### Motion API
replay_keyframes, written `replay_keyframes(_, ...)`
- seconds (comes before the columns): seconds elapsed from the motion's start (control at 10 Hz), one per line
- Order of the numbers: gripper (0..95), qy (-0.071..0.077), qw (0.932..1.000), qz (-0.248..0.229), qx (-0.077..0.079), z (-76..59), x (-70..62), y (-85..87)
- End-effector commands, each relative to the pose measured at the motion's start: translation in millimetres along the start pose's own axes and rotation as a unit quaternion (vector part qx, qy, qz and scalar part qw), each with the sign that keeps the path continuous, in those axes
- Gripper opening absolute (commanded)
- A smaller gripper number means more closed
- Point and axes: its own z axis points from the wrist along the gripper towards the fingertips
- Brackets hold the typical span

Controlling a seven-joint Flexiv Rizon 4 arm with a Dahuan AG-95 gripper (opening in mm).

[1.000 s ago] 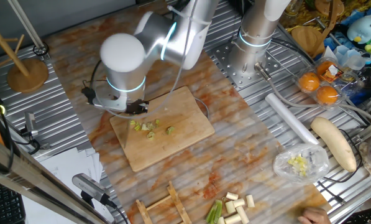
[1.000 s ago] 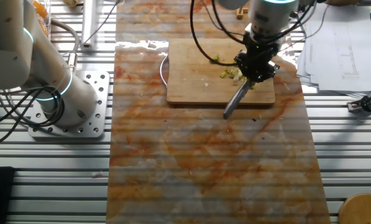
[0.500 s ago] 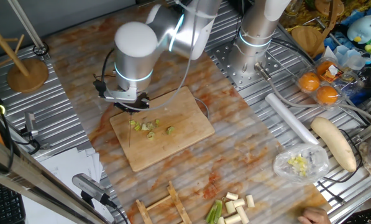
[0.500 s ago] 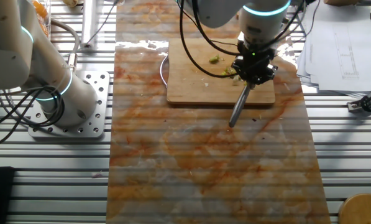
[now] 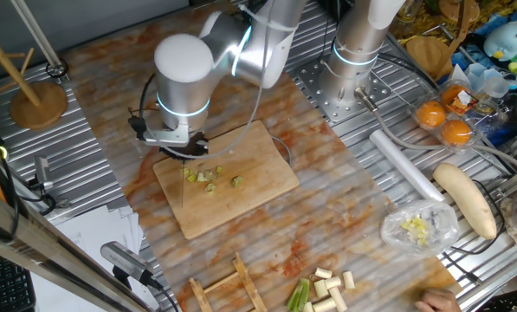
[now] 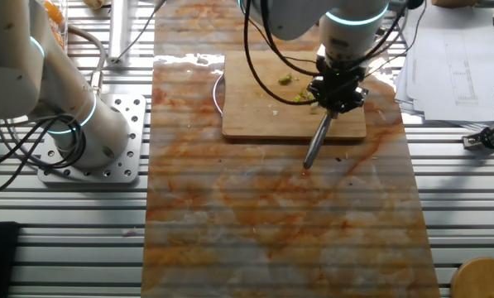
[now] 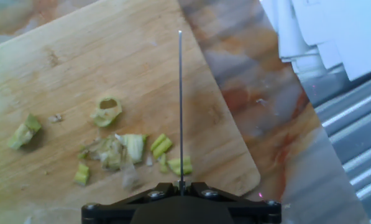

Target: Chop the scallions

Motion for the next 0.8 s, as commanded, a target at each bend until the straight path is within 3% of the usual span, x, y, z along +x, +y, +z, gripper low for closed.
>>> replay_keyframes(0.1,0.0,0.011,0.9997,-0.006,0.022,10.2,1.8,3.0)
replay_keyframes(0.3,0.0,0.002,0.9998,0.007,0.016,10.2,1.8,3.0)
replay_keyframes(0.4,0.0,0.001,0.9999,0.016,0.005,10.2,1.8,3.0)
replay_keyframes(0.6,0.0,0.012,0.9985,0.052,-0.014,10.2,1.8,3.0)
replay_keyframes(0.8,0.0,0.011,0.997,0.073,-0.024,10.2,1.8,3.0)
